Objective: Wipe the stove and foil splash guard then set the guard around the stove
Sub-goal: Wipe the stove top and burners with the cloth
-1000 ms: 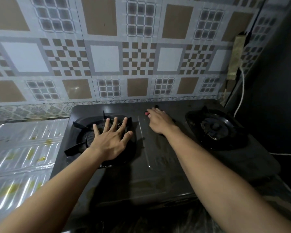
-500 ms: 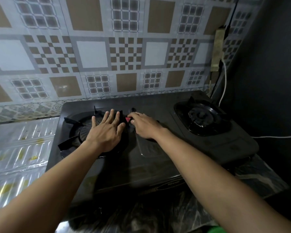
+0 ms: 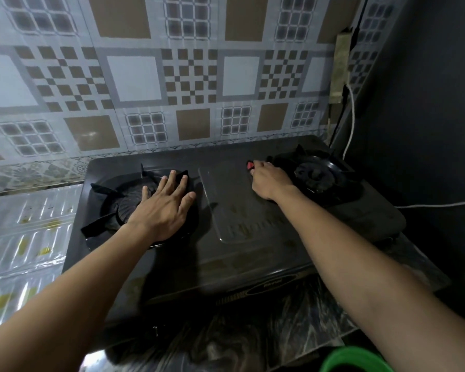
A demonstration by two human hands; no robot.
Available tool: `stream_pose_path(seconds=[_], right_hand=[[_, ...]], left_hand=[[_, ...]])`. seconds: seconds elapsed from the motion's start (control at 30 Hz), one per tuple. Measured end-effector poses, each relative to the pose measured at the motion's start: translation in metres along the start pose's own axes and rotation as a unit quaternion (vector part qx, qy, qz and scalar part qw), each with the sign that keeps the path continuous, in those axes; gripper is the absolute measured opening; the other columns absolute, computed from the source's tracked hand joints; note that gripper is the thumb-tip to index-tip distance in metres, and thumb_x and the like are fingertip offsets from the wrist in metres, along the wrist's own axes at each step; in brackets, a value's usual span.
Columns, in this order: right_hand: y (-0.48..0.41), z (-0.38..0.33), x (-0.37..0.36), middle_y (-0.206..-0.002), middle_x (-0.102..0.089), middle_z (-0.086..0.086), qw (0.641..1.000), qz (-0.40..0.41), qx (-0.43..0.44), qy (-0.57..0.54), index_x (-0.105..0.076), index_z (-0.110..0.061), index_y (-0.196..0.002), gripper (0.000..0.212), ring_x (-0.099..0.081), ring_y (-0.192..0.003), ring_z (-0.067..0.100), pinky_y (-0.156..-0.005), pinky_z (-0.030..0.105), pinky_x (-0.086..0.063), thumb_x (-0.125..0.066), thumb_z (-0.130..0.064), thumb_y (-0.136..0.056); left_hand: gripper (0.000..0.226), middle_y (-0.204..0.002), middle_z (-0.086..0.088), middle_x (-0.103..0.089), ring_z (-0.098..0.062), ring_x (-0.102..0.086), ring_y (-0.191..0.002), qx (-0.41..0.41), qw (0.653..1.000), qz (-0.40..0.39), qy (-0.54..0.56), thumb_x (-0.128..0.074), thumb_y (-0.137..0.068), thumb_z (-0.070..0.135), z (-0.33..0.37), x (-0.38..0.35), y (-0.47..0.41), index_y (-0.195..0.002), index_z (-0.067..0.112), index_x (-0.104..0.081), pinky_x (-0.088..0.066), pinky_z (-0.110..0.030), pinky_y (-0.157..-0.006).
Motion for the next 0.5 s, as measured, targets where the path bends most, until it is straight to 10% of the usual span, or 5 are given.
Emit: stream_pose_path(seconds=[0.3,0.5], right_hand=[[0.066,0.017,-0.011,-0.127,-0.058,0.018,0.996,0.074,-0.021,-0.049,-0.044,-0.012,-0.132,0.034,-0.057,-0.114,0.037,-0.084,0.042,-0.043,-0.037,-0.027,-0.102],[0.068,-0.022,-0.012,-0.144,-0.048,0.017,0.996,0.072,0.022,-0.052,-0.047,-0.008,-0.137,0.039,-0.042,-0.133,0.034,-0.11,0.043,-0.03,-0.031,-0.024,-0.105]], left_hand=[[0.069,-0.166,-0.002,0.009,-0.023,0.008,-0.153,-0.007,1.0,0.01,0.001,-0.012,-0.099,0.059,-0.001,0.006,0.003,-0.158,0.024,-0.002,0.006,-0.061,-0.117],[0.064,-0.166,0.001,0.012,-0.026,0.013,-0.152,0.025,0.999,-0.012,-0.034,-0.009,-0.1,0.057,-0.003,0.001,0.013,-0.157,0.032,0.003,0.01,-0.068,-0.112]])
Point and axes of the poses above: each hand's wrist, its own y-axis away from the middle knuckle, its own x-axis out of the back of the hand, z = x × y, the point moved 4 cm from there along -y, towards the middle knuckle
